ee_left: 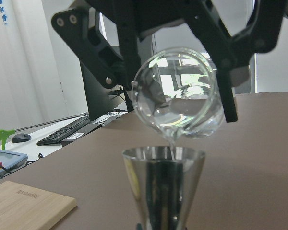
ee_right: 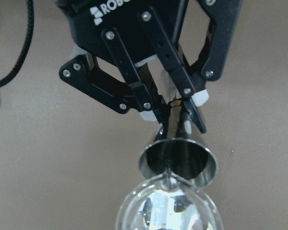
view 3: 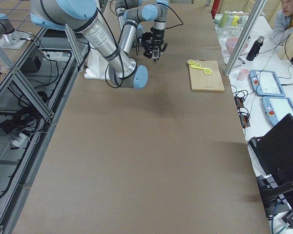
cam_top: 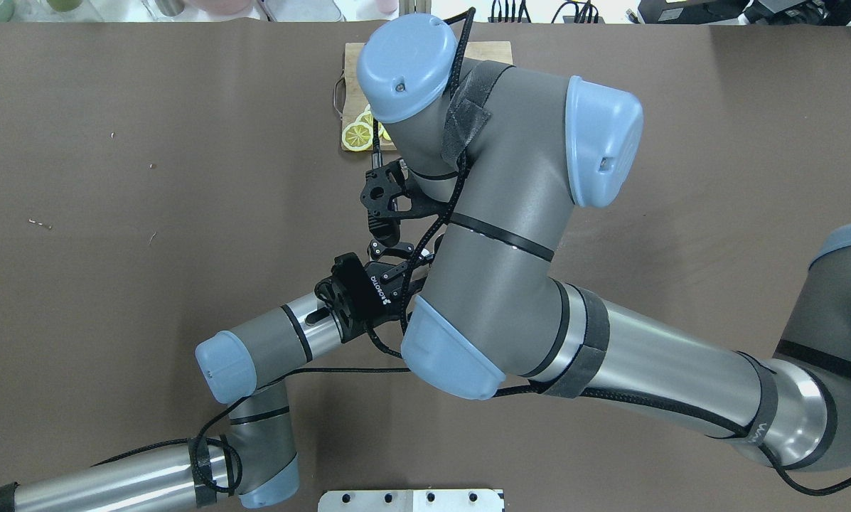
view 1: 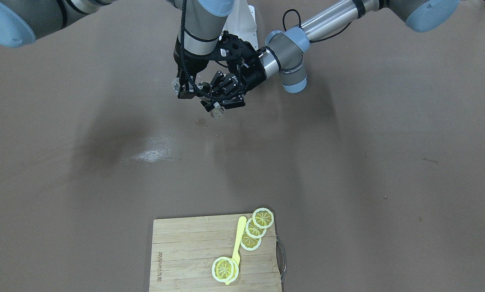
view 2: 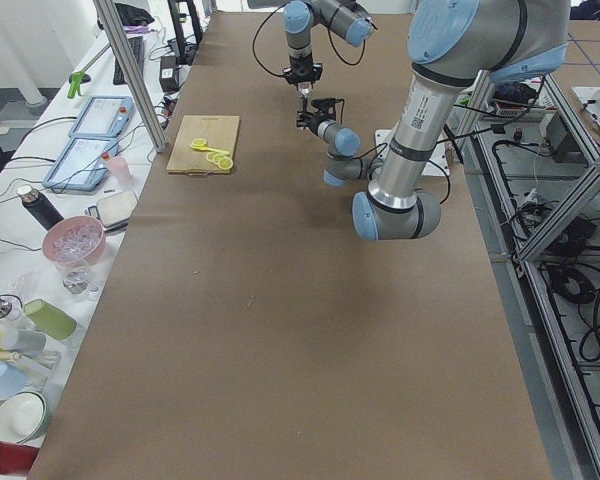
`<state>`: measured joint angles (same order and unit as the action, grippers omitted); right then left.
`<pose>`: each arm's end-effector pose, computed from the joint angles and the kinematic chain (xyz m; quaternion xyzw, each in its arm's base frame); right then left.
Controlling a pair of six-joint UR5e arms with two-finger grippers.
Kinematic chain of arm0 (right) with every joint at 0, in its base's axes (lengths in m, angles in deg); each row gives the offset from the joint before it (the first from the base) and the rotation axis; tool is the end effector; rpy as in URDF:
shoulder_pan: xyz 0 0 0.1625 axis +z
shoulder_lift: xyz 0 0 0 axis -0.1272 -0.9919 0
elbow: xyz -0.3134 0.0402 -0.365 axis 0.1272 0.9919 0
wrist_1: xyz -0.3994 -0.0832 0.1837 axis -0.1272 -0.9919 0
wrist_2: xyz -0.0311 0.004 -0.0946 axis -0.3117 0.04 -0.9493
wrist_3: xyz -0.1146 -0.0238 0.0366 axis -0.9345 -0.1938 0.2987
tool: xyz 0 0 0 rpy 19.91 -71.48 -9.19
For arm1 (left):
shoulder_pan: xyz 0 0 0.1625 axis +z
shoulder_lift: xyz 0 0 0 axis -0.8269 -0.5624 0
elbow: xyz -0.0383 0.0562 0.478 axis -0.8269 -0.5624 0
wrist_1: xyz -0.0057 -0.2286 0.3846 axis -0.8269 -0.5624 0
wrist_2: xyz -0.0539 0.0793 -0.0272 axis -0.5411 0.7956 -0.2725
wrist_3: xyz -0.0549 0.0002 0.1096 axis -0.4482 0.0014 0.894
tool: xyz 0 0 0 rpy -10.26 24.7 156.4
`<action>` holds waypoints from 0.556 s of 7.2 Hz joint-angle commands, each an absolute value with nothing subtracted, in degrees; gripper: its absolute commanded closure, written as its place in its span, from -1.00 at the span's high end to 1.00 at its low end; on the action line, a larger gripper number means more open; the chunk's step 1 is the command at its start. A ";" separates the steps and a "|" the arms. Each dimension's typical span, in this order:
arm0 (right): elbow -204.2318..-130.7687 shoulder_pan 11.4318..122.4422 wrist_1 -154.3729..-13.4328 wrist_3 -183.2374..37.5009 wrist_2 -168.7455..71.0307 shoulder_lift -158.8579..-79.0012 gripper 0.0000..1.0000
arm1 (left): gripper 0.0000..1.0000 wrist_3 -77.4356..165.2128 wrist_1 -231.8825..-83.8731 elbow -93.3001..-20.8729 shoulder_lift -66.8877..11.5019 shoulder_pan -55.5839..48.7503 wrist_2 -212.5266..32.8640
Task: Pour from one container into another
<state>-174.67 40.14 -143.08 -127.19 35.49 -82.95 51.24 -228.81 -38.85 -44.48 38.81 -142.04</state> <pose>-0.5418 -0.4647 0.1155 0.1469 -0.1758 -0.7353 0.6378 0.6696 -0.3796 0.2698 0.6905 0.4859 0.1821 0.5039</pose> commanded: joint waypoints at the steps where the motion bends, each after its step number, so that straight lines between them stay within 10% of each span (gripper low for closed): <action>1: -174.52 40.18 -142.95 -127.08 35.44 -82.44 -1.00 | -1.00 51.24 -228.81 -38.80 -44.49 38.82 -142.04; 4: -173.91 40.09 -142.95 -127.07 35.17 -81.99 -1.00 | -1.00 51.24 -228.81 -38.45 -44.75 38.82 -142.04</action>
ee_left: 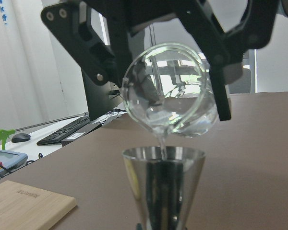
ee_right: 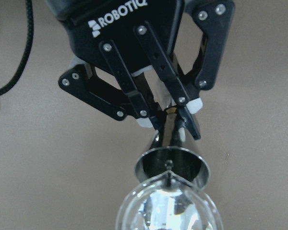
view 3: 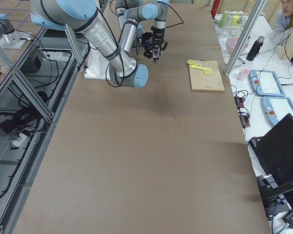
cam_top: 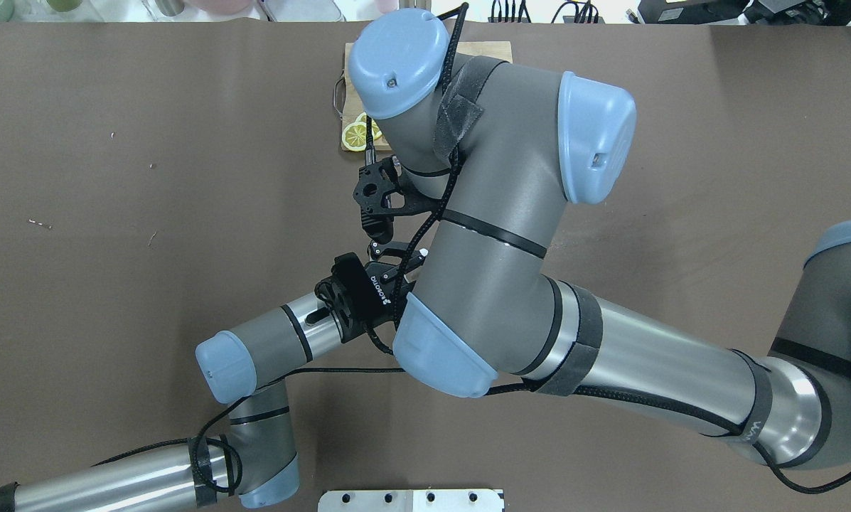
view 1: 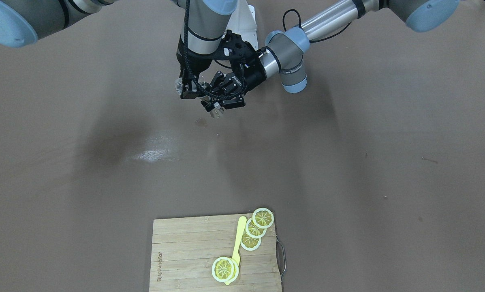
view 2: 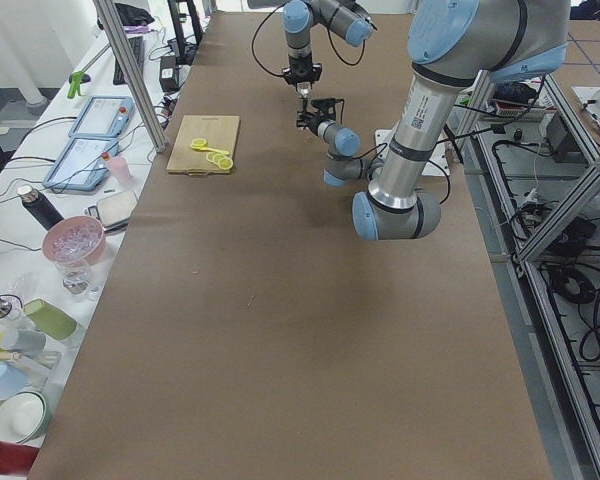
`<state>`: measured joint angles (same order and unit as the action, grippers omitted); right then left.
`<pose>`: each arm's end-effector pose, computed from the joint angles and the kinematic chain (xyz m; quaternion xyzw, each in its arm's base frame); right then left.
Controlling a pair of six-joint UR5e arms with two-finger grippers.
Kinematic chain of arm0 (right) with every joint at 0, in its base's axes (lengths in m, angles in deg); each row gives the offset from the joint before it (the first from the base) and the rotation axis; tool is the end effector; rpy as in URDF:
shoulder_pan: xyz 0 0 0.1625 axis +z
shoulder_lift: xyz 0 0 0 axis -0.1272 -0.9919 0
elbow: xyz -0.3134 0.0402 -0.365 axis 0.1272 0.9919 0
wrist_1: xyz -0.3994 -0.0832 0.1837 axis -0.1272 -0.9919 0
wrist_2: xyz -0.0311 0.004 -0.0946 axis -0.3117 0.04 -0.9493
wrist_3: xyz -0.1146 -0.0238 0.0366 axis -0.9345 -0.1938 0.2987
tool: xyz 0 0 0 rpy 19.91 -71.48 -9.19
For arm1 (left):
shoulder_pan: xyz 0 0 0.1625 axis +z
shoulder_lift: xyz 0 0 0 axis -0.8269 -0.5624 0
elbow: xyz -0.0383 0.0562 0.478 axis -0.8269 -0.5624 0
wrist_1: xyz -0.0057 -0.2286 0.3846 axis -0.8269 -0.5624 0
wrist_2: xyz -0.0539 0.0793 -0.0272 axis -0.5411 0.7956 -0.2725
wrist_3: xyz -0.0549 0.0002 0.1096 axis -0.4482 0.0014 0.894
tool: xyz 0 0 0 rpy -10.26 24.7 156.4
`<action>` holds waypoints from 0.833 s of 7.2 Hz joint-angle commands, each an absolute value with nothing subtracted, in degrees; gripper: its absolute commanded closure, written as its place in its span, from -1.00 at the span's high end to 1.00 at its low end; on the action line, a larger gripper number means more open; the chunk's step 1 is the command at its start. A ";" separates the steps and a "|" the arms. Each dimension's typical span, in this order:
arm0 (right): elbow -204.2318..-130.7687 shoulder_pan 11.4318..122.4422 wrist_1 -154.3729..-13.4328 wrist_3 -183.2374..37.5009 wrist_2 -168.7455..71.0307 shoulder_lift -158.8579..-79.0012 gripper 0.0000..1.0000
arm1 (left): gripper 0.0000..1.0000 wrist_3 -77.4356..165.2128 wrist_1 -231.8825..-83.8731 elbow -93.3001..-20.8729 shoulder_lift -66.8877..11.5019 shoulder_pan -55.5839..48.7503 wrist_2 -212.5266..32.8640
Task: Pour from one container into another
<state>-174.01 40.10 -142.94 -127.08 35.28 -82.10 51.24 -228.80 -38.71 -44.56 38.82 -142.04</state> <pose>-0.5445 -0.4664 0.1084 0.1498 -0.1746 -0.7348 0.6380 0.6705 -0.3798 0.2699 0.6903 0.4857 0.1825 0.5043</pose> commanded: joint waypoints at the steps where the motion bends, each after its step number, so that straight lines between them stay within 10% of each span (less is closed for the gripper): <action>1: -173.91 40.09 -142.95 -127.16 34.82 -81.82 -1.00 | -1.00 51.24 -228.81 -38.45 -44.84 38.82 -142.04; 6: -173.47 40.00 -143.56 -127.07 34.21 -81.64 -1.00 | -1.00 51.24 -228.81 -38.36 -44.84 38.82 -142.13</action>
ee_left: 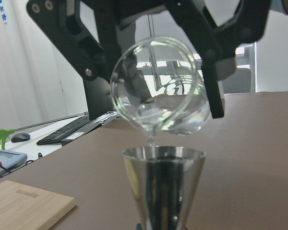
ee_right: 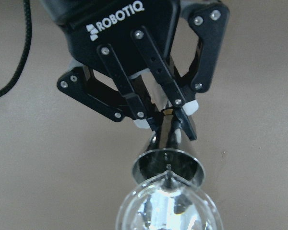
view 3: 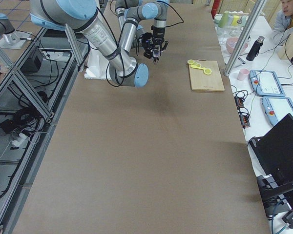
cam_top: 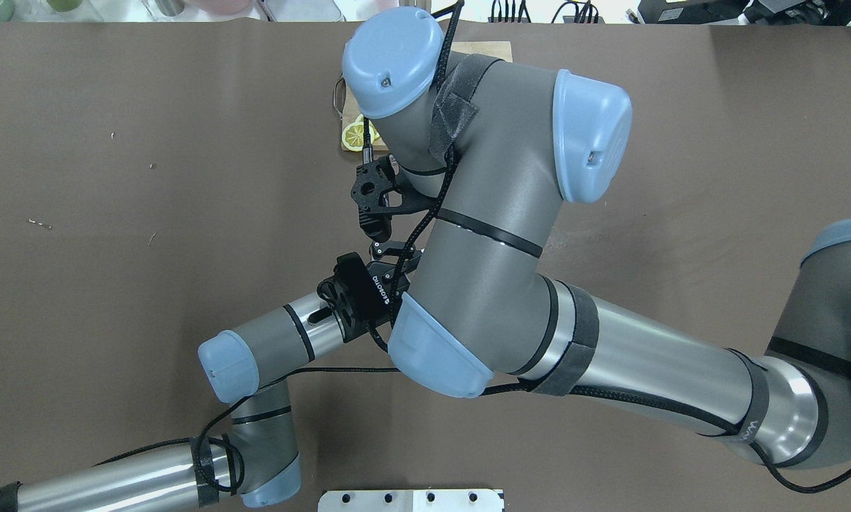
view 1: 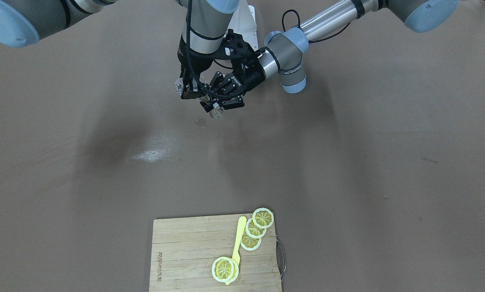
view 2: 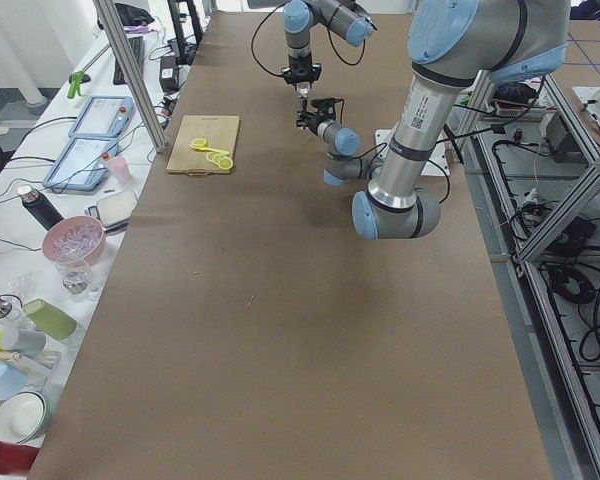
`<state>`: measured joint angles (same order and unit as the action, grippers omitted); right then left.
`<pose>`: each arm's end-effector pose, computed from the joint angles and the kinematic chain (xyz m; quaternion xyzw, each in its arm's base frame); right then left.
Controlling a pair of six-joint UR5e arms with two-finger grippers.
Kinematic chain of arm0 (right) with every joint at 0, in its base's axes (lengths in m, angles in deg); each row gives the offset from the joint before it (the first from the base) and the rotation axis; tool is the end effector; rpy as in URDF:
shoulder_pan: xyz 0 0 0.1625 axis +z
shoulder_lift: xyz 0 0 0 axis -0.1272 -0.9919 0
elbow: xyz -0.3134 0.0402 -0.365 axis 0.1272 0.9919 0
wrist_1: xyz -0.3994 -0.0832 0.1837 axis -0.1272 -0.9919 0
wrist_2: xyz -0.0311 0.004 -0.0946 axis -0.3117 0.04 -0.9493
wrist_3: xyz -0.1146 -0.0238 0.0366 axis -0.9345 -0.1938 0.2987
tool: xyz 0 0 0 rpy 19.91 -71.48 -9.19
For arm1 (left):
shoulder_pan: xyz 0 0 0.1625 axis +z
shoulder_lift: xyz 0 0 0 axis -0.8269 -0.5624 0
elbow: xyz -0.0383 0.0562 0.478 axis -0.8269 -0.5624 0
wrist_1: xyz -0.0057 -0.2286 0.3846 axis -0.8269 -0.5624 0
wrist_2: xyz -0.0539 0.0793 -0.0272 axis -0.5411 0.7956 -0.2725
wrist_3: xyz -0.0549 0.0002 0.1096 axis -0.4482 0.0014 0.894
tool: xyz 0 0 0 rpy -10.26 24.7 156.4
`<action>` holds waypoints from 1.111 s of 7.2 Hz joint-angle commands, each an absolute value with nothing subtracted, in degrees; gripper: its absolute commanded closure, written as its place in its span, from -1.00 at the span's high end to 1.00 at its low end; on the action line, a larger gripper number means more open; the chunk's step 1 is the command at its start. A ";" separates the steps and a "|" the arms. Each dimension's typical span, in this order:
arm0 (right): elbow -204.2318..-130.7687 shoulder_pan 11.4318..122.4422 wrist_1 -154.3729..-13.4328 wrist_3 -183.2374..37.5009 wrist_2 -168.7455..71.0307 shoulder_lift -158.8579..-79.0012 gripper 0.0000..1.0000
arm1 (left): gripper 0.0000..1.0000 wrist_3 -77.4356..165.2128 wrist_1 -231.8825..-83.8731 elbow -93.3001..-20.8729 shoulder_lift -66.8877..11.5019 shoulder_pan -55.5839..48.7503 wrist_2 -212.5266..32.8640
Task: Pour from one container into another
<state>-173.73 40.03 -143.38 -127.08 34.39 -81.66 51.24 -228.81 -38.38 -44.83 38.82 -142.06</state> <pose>-0.5447 -0.4677 0.1059 0.1488 -0.1670 -0.7352 0.6399 0.6725 -0.3803 0.2690 0.6901 0.4856 0.1828 0.5045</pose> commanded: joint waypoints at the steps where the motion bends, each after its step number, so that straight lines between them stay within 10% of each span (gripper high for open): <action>1: -173.47 39.91 -144.08 -127.07 33.86 -81.64 -1.00 | -1.00 51.24 -228.81 -38.36 -44.84 38.82 -142.13; 8: -173.56 40.00 -144.70 -127.16 33.50 -81.64 -1.00 | -1.00 51.24 -228.81 -38.36 -44.84 38.82 -142.21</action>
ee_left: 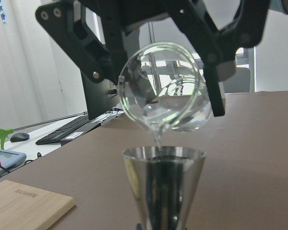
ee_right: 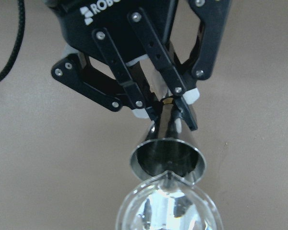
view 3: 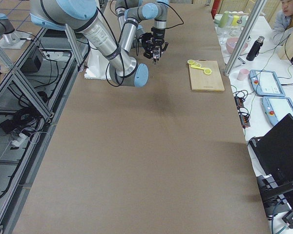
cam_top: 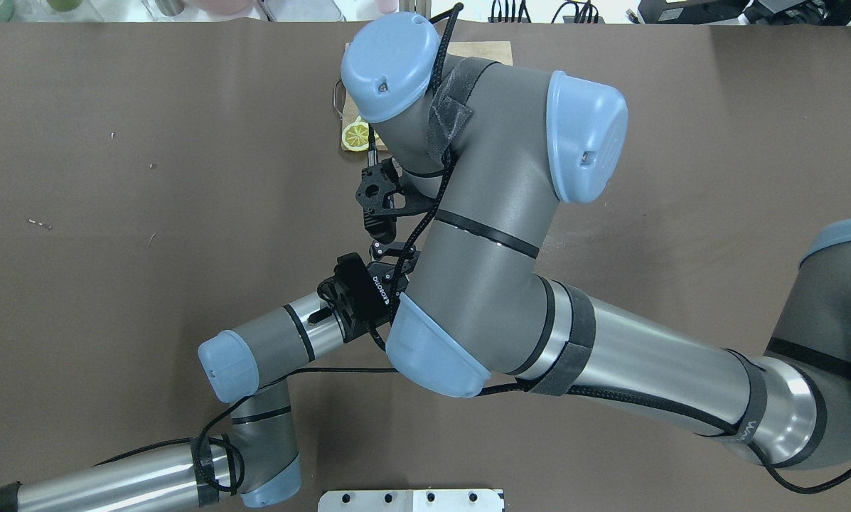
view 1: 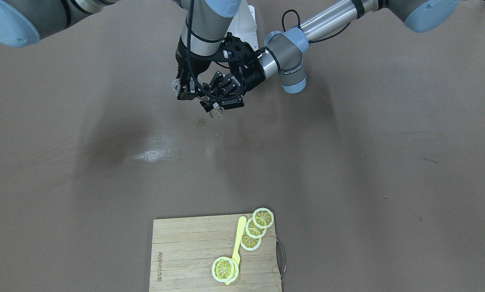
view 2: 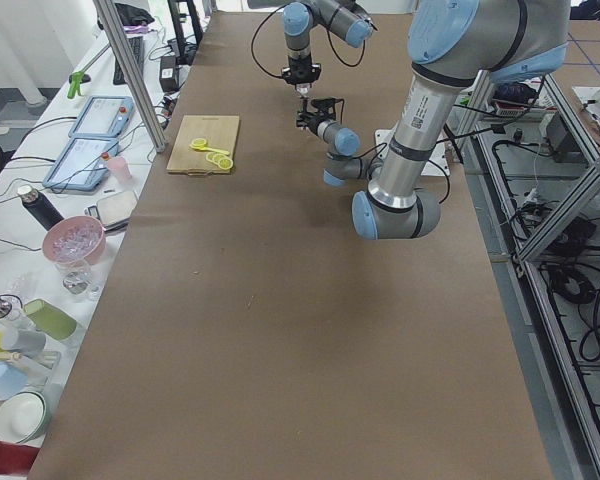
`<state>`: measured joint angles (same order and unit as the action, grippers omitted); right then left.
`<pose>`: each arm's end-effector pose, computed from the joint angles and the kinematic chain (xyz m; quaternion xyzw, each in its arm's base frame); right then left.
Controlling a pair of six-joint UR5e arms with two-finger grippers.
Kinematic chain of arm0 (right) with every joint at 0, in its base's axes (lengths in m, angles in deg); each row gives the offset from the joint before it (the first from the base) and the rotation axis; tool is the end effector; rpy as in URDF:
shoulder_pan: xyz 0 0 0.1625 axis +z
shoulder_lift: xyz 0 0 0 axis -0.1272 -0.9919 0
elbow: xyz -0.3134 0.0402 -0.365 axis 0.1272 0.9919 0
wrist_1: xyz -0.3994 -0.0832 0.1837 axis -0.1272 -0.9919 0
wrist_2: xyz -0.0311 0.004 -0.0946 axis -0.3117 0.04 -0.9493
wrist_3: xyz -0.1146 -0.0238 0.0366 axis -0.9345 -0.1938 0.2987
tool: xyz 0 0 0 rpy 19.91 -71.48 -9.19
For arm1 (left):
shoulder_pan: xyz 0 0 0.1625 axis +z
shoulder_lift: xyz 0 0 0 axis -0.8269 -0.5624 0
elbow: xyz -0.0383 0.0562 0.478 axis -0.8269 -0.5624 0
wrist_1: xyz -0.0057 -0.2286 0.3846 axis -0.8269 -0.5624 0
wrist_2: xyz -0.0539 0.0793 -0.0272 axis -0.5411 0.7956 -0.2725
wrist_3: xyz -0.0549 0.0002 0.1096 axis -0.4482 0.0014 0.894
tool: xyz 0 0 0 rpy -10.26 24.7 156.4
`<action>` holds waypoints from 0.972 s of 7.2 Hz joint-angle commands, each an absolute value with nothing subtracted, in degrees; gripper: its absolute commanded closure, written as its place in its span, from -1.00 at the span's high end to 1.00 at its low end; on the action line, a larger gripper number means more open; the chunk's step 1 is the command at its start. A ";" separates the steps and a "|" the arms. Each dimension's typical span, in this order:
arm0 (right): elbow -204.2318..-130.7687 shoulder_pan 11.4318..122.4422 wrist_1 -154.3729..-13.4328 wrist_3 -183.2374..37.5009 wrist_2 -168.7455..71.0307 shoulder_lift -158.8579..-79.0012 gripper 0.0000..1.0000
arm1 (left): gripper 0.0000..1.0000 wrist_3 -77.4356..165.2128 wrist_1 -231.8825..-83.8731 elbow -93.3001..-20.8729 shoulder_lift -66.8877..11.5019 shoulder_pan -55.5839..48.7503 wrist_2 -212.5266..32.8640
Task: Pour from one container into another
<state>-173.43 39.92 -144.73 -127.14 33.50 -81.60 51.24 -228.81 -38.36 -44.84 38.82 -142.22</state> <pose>-0.5446 -0.4681 0.1104 0.1368 -0.1576 -0.7365 0.6434 0.6728 -0.3801 0.2690 0.6897 0.4862 0.1839 0.5040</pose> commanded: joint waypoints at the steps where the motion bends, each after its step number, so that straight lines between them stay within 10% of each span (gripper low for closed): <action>1: -173.99 40.00 -144.70 -127.25 33.59 -81.64 -1.00 | -1.00 51.24 -228.81 -38.36 -44.84 38.82 -142.21; 7: -178.65 41.14 -144.70 -127.43 35.96 -82.17 -1.00 | -1.00 51.24 -228.81 -38.36 -44.84 38.82 -142.04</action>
<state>-177.50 40.81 -144.60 -127.42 35.34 -82.04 51.24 -228.81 -38.36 -44.84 38.82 -142.12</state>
